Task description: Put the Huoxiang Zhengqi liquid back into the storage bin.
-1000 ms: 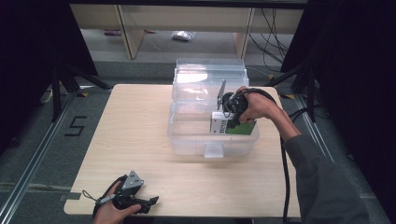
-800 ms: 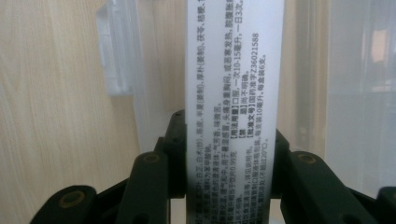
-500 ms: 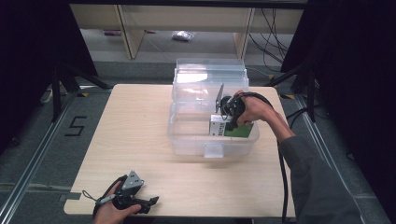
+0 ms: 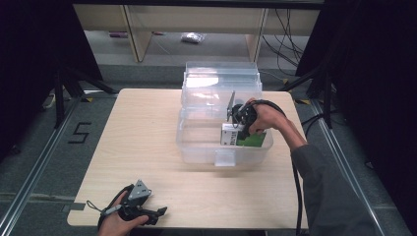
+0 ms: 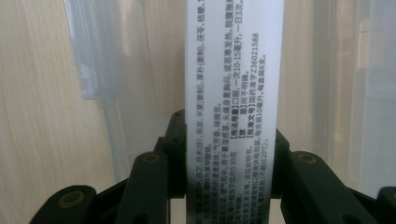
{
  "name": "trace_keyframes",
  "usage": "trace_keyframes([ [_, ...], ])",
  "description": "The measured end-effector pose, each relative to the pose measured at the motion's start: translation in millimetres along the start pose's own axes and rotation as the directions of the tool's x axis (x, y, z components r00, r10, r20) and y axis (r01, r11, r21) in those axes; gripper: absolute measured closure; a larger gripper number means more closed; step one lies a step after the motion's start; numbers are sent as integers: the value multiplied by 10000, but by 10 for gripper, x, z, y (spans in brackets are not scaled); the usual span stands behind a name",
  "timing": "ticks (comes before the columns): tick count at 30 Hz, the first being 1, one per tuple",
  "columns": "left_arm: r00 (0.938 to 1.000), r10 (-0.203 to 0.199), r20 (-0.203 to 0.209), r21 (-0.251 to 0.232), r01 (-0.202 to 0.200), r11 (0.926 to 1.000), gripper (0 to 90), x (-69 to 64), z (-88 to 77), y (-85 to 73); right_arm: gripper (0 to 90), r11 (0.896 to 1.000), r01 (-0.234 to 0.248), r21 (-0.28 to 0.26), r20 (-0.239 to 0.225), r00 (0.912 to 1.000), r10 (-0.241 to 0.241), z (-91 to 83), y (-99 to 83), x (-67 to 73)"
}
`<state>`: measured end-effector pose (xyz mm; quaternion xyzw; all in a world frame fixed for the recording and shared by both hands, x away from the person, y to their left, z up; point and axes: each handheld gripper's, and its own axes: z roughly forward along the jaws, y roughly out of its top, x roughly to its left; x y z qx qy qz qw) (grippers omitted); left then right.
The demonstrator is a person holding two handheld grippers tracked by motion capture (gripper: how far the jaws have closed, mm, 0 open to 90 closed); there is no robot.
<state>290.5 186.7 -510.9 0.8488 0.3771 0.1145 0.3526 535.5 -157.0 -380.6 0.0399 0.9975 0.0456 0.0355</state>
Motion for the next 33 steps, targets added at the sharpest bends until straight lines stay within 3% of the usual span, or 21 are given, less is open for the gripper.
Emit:
trace_keyframes([
  [5, 10000, 0, 0, 1, 0, 10000, 158, 0, 1, 0, 644, 10000, 87, 27, -139, 9999, -86, 77, -2, -4],
  [6, 10000, -7, -3, 8, 7, 10000, 158, 0, 3, -1, 643, 9995, -131, 272, -151, 9998, 136, 91, 0, 6],
  [8, 10000, -3, -6, 2, 3, 10000, 158, 0, 2, -1, 643, 9989, 467, -13, -144, 9988, -467, 126, -6, -44],
  [9, 10000, 8, -1, 3, -8, 10000, 158, 1, 0, 0, 643, 9998, 146, 101, -159, 9998, -144, 121, -2, -24],
  [13, 10000, -14, 3, -19, 14, 10000, 158, -2, 0, -1, 643, 9994, -104, 326, -256, 9996, 112, 147, -2, -27],
  [17, 10000, 11, 4, -4, -11, 10000, 158, 1, -1, 0, 643, 9999, 27, 100, -214, 9998, -25, 185, -11, -45],
  [18, 10000, 11, 4, -4, -11, 10000, 158, 1, -1, 0, 643, 9997, -121, 217, -244, 9996, 126, 191, -18, -38],
  [20, 10000, 3, 3, -12, -3, 10000, 158, -2, -1, 0, 642, 9997, 159, 169, -262, 9995, -155, 220, -29, -53],
  [24, 10000, -23, 12, -8, 23, 10000, 158, -1, 2, 0, 642, 9988, -297, 388, -179, 9994, 305, 241, -50, -21],
  [29, 10000, 4, 4, 19, -4, 10000, 158, 0, 2, 0, 642, 9998, 38, 216, -292, 9996, -31, 288, -54, -36],
  [31, 10000, -8, 9, 16, 8, 10000, 158, -1, 3, -1, 641, 9983, -319, 497, -215, 9992, 330, 287, -50, -22],
  [33, 10000, -10, 9, 7, 10, 10000, 158, -1, 5, 0, 641, 9998, 100, 192, -303, 9995, -94, 316, -50, -62],
])
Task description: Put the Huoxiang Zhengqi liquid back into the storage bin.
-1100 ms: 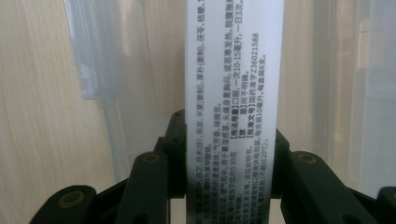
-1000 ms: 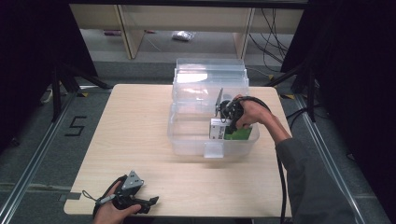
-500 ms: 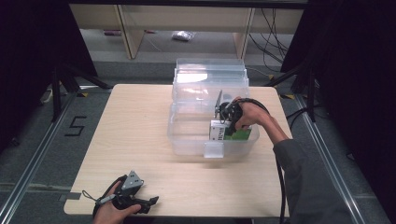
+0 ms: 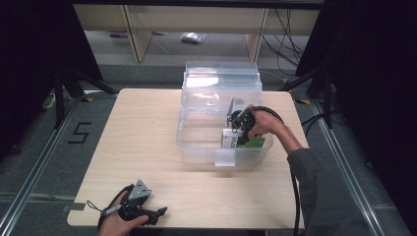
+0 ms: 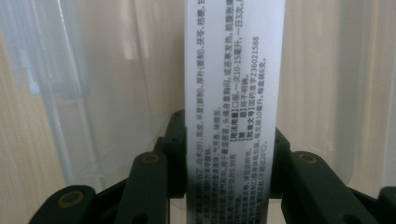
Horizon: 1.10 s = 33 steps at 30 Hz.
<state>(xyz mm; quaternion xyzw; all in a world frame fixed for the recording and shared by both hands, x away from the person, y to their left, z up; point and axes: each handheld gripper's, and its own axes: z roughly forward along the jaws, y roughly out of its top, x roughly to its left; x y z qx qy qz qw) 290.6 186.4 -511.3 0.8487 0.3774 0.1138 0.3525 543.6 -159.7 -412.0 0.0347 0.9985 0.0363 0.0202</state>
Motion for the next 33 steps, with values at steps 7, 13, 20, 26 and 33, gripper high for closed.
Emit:
trace_keyframes([
  [7, 10000, -3, 4, 0, 3, 10000, 158, 0, -4, 0, 636, 9985, -331, 425, 0, 9995, 332, 38, 5, 8],
  [13, 9999, -23, 109, -25, 23, 10000, 158, -9, 0, -3, 622, 9975, -525, 480, -3, 9986, 526, 33, -20, 15],
  [20, 10000, 13, 28, 15, -13, 10000, 158, -4, 6, -2, 575, 9977, -627, -259, -28, 9980, 627, -117, -58, 15],
  [26, 10000, 9, 21, 34, -9, 10000, 158, -5, 11, -3, 555, 9884, -1402, -585, -13, 9901, 1403, -254, -89, 52],
  [33, 10000, 16, 37, 32, -16, 10000, 158, -4, 7, -2, 510, 9844, -1509, -901, 245, 9878, 1537, -354, -135, 67],
])
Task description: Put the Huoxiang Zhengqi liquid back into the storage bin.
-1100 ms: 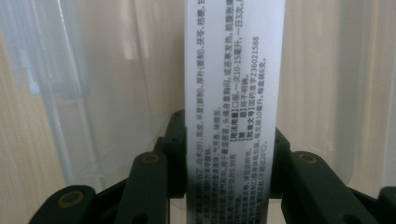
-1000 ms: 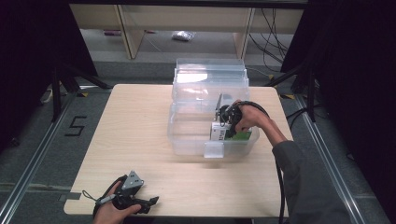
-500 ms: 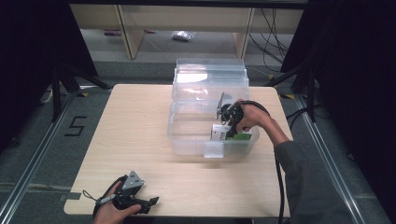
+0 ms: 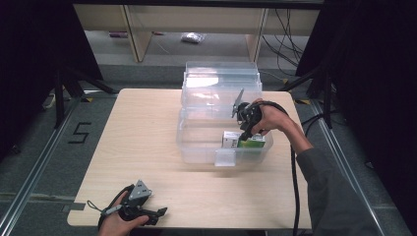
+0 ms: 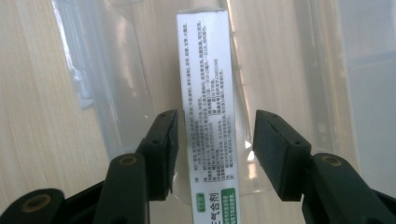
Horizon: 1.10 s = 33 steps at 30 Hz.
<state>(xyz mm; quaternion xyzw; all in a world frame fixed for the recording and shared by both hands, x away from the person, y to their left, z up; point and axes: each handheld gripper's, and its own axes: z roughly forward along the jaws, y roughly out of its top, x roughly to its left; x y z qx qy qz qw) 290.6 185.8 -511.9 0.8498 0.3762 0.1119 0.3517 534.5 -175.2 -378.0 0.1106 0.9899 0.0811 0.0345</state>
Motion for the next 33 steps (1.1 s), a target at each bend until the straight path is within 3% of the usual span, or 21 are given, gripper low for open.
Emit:
trace_keyframes([
  [7, 10000, 8, -19, -18, -8, 10000, 158, -1, -2, 1, 450, 9972, -539, -523, 351, 9978, 558, -108, -38, 22],
  [9, 10000, 19, -34, -26, -19, 10000, 158, 1, -3, 2, 434, 9922, -982, -764, 306, 9944, 1007, -144, -42, 49],
  [14, 10000, 28, -34, -22, -28, 10000, 158, 0, -4, 3, 396, 9841, -1355, -1150, 540, 9883, 1424, -239, -73, 86],
  [15, 10000, 36, -30, -19, -37, 10000, 158, -1, -3, 3, 388, 9860, -1129, -1230, 567, 9911, 1206, -244, -76, 83],
  [20, 10000, 27, -58, -32, -28, 10000, 158, 1, -4, 4, 382, 9830, -1253, -1341, 669, 9886, 1352, -303, -82, 136],
  [22, 10000, 27, -37, -49, -27, 10000, 159, -1, -3, 3, 374, 9831, -1011, -1525, 797, 9902, 1142, -332, -81, 154],
  [25, 9999, 88, 52, 12, -88, 10000, 159, 1, -12, 5, 362, 9770, -1282, -1705, 843, 9860, 1441, -362, -92, 185],
  [30, 10000, -48, -42, -83, 48, 10000, 158, -5, -7, 3, 351, 9661, -1356, -2196, 1193, 9791, 1646, -369, -122, 236],
  [33, 10000, 70, 69, 7, -70, 10000, 158, 3, -14, 6, 340, 9630, -1404, -2299, 1218, 9776, 1716, -380, -141, 277],
])
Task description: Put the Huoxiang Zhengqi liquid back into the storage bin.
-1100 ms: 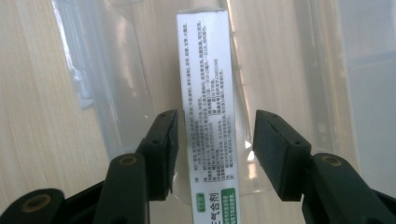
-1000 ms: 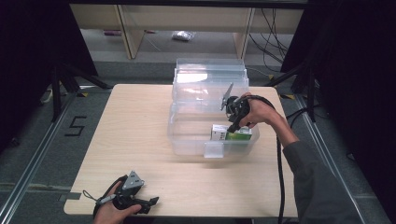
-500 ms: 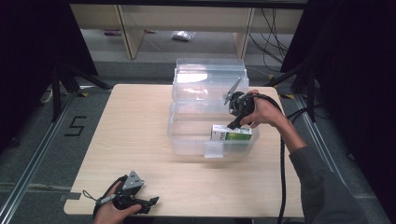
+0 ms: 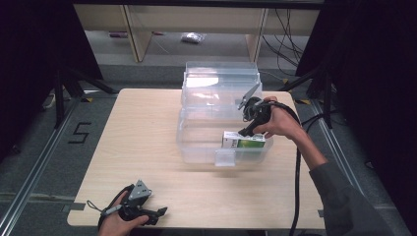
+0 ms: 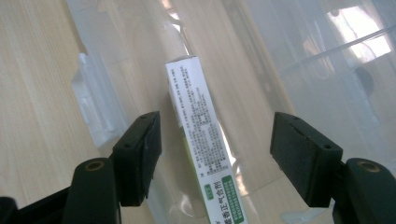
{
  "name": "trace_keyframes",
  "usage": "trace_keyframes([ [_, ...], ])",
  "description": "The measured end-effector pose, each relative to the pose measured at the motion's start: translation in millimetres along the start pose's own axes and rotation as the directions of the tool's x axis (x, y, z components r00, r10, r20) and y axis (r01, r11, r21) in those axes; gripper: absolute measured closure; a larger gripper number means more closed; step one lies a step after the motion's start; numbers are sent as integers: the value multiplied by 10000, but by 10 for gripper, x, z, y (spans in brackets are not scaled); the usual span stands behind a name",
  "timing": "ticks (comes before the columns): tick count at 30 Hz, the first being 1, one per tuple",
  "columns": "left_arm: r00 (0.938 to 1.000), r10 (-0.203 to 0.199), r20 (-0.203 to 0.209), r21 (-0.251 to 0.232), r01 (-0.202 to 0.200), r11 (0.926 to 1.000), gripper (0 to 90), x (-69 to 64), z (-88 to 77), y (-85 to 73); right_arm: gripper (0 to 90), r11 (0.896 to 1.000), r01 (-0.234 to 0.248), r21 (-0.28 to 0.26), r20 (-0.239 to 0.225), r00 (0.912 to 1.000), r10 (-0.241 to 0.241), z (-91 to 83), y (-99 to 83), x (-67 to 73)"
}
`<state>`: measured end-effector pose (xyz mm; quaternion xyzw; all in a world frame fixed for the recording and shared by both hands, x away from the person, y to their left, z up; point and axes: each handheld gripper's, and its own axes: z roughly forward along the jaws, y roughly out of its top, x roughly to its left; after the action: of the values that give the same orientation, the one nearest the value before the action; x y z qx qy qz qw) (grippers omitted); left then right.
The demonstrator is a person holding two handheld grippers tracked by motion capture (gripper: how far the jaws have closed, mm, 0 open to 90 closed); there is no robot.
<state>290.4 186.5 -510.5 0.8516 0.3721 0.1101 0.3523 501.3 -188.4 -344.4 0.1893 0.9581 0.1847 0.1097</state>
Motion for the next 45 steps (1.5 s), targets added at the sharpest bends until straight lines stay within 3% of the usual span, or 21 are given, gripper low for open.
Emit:
trace_keyframes([
  [4, 9999, -130, -32, -102, 130, 9999, 159, -8, 11, -1, 331, 9982, -365, -477, 27, 9993, 367, -40, -35, 47],
  [6, 10000, -10, 12, -2, 10, 10000, 159, -2, 4, -1, 327, 9977, -482, -468, 95, 9988, 487, -48, -52, 67],
  [9, 9999, -101, 9, -66, 101, 9999, 159, -5, 8, -1, 328, 9978, -221, -618, 189, 9995, 233, -60, -71, 75],
  [18, 9999, -89, -72, -56, 89, 9999, 159, -4, 14, -2, 319, 9929, -696, -964, 335, 9968, 731, -93, -181, 178],
  [19, 9999, -89, -72, -56, 89, 9999, 158, -4, 14, -2, 317, 9904, -889, -1054, 387, 9949, 934, -102, -197, 200],
  [23, 9999, -132, -2, -90, 132, 9999, 159, -9, 14, -3, 311, 9871, -846, -1361, 464, 9947, 917, -115, -247, 235],
  [26, 9999, -90, -74, -44, 90, 9999, 159, -3, 14, -3, 311, 9780, -1177, -1725, 435, 9910, 1270, -125, -289, 280],
  [30, 9999, -92, -71, -45, 92, 9999, 158, -4, 15, -3, 307, 9726, -1526, -1753, 471, 9855, 1631, -145, -332, 335],
  [31, 9999, -92, -71, -45, 92, 9999, 159, -4, 15, -3, 307, 9726, -1526, -1753, 471, 9855, 1631, -145, -332, 335],
  [33, 9999, -101, -69, -41, 101, 9999, 159, -4, 15, -3, 306, 9733, -1087, -2023, 503, 9914, 1212, -143, -361, 324],
  [35, 9999, -94, -73, -47, 94, 9999, 159, -4, 15, -3, 306, 9697, -1345, -2040, 496, 9878, 1474, -148, -371, 353],
  [39, 9999, -99, -70, -50, 99, 9999, 159, -5, 14, -3, 299, 9705, -1308, -2025, 377, 9893, 1411, -152, -424, 398],
  [41, 9999, -89, -70, -43, 89, 10000, 159, -6, 15, -3, 298, 9711, -1258, -2028, 570, 9885, 1399, -161, -442, 412],
  [45, 9999, -85, -87, -48, 84, 10000, 159, -3, 13, -2, 297, 9655, -1343, -2233, 467, 9878, 1483, -148, -476, 447],
])
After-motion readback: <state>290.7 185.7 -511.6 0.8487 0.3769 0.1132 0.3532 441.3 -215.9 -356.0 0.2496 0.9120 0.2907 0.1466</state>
